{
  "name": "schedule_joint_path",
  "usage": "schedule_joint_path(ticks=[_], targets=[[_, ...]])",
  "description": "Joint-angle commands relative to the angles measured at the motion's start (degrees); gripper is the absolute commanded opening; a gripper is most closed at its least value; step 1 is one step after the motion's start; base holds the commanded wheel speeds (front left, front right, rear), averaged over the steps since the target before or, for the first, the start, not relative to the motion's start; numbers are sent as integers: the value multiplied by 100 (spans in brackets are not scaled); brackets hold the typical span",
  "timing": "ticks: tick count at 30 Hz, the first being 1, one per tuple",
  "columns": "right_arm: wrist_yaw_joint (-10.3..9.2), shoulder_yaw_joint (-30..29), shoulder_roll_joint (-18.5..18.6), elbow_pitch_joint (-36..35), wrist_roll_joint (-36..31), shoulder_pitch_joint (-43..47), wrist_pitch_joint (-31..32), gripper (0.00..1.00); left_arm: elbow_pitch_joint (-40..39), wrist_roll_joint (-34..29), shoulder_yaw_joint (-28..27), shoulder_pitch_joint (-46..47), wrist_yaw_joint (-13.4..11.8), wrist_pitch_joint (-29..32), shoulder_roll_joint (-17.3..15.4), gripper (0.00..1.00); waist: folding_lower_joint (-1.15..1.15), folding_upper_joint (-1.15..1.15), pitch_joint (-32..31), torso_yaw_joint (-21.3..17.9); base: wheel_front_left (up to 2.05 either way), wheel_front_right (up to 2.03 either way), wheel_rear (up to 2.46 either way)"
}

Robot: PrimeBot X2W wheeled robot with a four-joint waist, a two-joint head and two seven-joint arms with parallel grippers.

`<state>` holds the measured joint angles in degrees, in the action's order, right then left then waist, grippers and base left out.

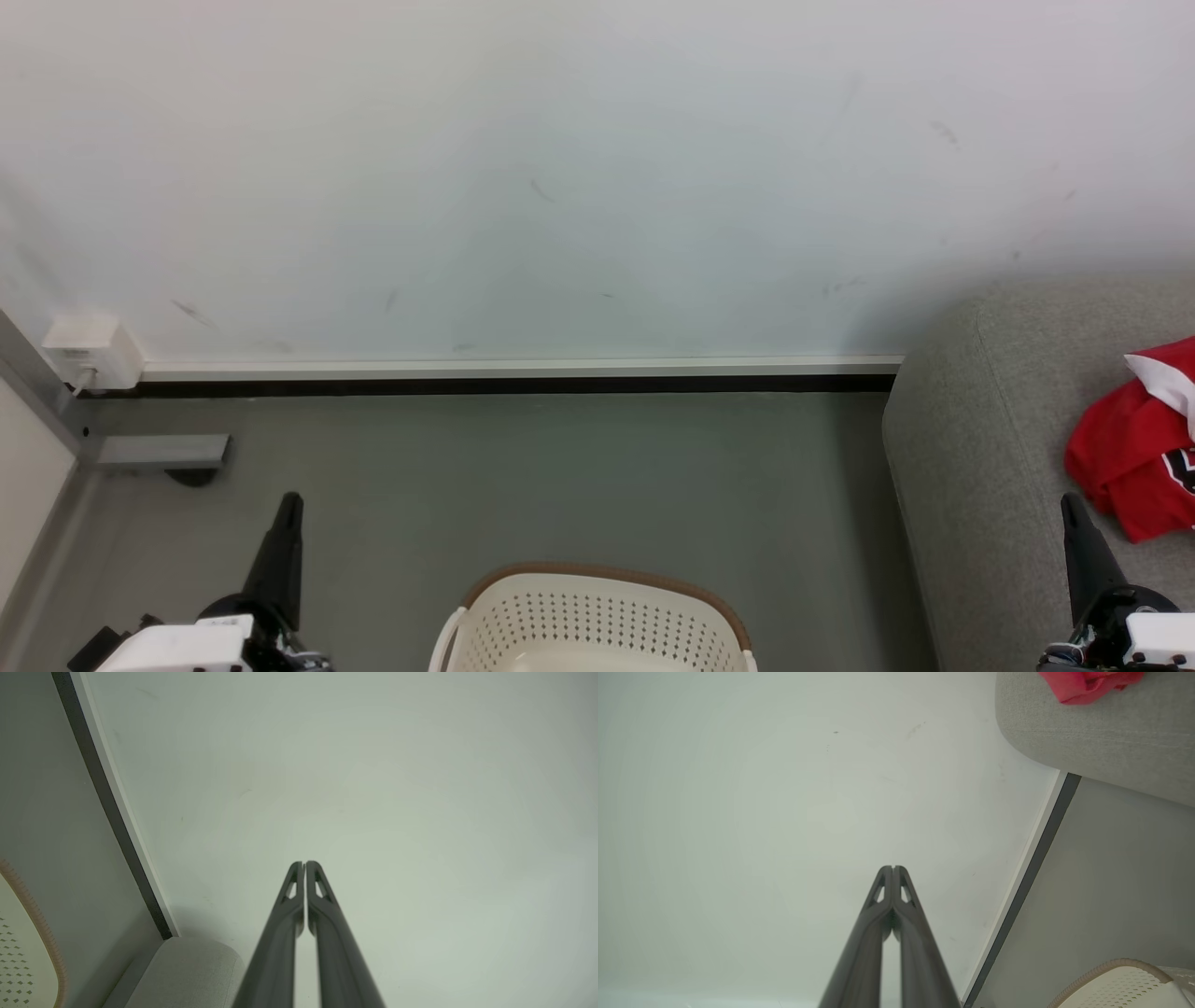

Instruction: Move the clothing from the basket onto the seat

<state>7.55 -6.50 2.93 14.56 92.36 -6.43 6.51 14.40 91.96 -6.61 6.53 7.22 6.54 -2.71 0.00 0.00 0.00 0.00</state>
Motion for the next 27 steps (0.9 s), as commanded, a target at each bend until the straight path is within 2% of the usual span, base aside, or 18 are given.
schedule_joint_path(ticks=[1,27], targets=[[-12,-24,-2,-28,15,-49,15,0,-15,66,-9,35,40,34,-31,0,0,0,0,0,0,0,0],[-12,-26,-3,-28,12,-49,17,0,-14,66,-9,35,39,34,-31,0,0,0,0,0,0,0,0]])
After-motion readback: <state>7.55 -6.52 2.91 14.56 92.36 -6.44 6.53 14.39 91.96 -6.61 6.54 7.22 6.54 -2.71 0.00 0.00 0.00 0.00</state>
